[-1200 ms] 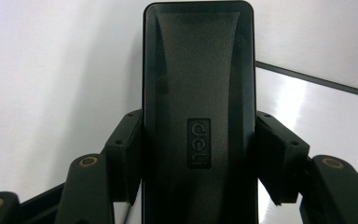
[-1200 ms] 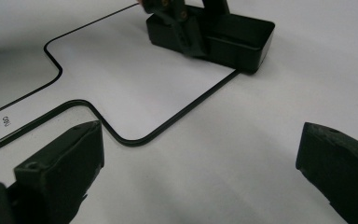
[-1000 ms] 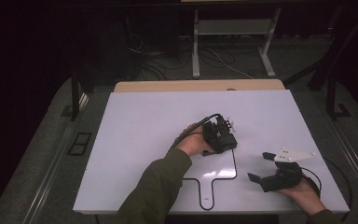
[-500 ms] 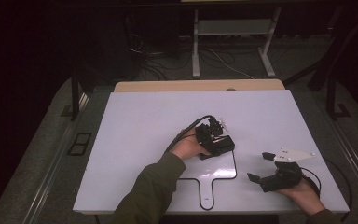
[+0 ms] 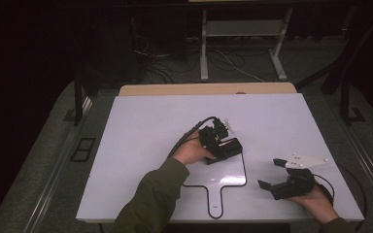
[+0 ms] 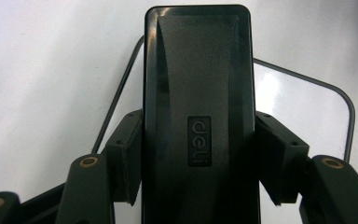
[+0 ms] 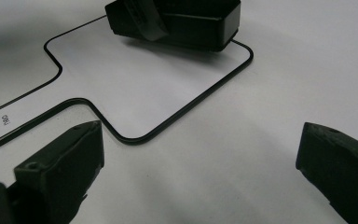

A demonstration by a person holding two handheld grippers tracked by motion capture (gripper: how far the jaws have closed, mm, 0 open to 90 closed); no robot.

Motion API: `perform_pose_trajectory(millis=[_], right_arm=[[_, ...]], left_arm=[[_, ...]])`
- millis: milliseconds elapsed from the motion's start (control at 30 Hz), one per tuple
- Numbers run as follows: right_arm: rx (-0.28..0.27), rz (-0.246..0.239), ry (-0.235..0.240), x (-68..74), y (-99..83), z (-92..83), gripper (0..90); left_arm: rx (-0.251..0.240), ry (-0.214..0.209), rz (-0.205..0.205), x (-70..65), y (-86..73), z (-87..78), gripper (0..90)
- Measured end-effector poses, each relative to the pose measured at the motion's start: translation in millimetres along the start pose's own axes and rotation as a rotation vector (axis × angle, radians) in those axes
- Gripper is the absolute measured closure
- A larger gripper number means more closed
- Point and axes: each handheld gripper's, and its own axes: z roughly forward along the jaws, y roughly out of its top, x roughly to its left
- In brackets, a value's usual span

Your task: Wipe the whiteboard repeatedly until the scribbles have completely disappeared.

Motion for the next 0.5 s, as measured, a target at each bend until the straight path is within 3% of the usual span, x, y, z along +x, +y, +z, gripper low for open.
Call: perform_pose_trajectory(millis=[500], right_arm=[[-0.001, 0.009, 0.003, -0.1, 0.0, 0.6, 0.0]], left_arm=[[-0.034, 0.033, -0.044, 19.6, -1.9, -31.9, 39.1]])
